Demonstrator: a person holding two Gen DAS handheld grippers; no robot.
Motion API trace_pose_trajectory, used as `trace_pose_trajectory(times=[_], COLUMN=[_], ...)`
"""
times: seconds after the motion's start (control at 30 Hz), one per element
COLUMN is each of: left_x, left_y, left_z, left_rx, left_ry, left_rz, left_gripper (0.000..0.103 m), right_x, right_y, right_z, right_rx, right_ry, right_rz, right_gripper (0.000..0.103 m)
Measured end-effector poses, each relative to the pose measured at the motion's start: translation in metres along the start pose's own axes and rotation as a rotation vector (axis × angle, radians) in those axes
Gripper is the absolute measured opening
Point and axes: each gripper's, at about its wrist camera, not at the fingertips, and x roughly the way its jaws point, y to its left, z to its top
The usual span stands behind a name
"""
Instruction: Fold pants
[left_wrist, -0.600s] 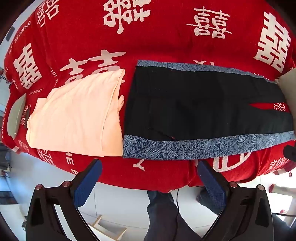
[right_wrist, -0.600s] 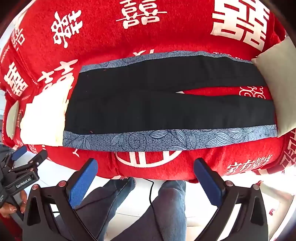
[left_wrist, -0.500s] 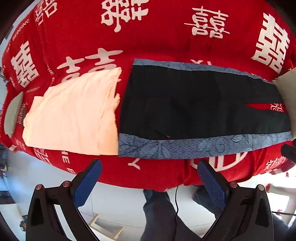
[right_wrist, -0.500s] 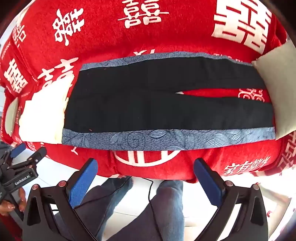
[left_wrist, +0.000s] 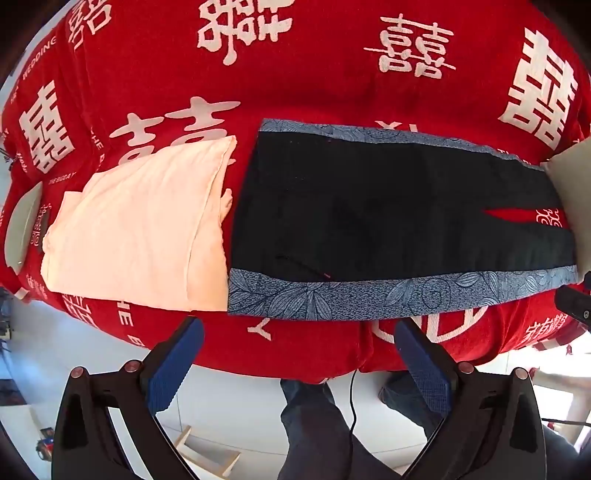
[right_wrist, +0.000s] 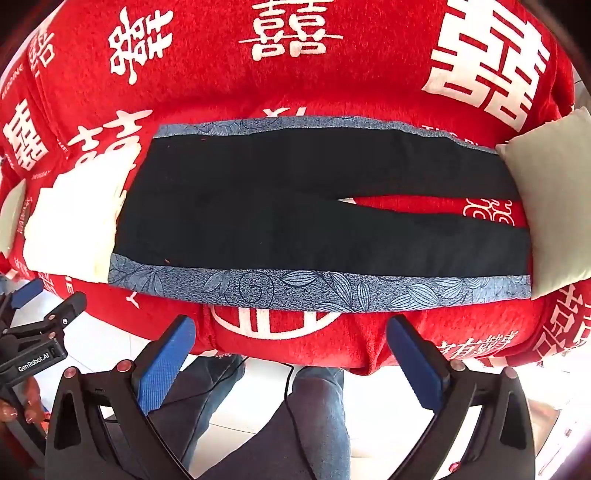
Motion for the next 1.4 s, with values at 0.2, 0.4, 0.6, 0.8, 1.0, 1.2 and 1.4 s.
trace_pose_trajectory(times=[0.2,0.4,0.6,0.8,1.0,1.2,1.4], left_x=[-0.002,-0.004,-0.008,-0.007,-0.005,-0.002,0.001], left_y=[0.008,0.004,0.005,0.006,0.005,0.007,0.008], left_z=[0.001,0.004,0.006,0.007,0.008,0.009,0.012], left_rx=[-0.03,-0.013,-0.004,-0.001,0.005,0.003,0.002], left_ry=[-0.013,-0.02,-0.035,-0.03,-0.026,-0.016,-0.007], left_rz=[0.002,0.009,0.029,0.038,0.039,0.037,0.031], left_gripper=[0.103,0.103,0.103,0.103,0.103,0.103,0.103], right_x=[0.003,0.004,0.005,0.006,0.007,0.009,0.01], right_y=[0.002,0.004,0.008,0.009,0.007,0.006,0.006], right_z=[0.002,0.002,0.002,0.002,0.002,0.002,0.004], right_rx=[0.003,-0.006,-0.014,-0.014,-0.004,0.004,0.007], right_ry=[0.013,0.01,0.021,0.023,0.025,0.031,0.039], right_rz=[-0.007,-0.013,-0.009,-0.002,-0.003,-0.007,-0.01], right_gripper=[0.103,0.103,0.103,0.103,0.103,0.103,0.103])
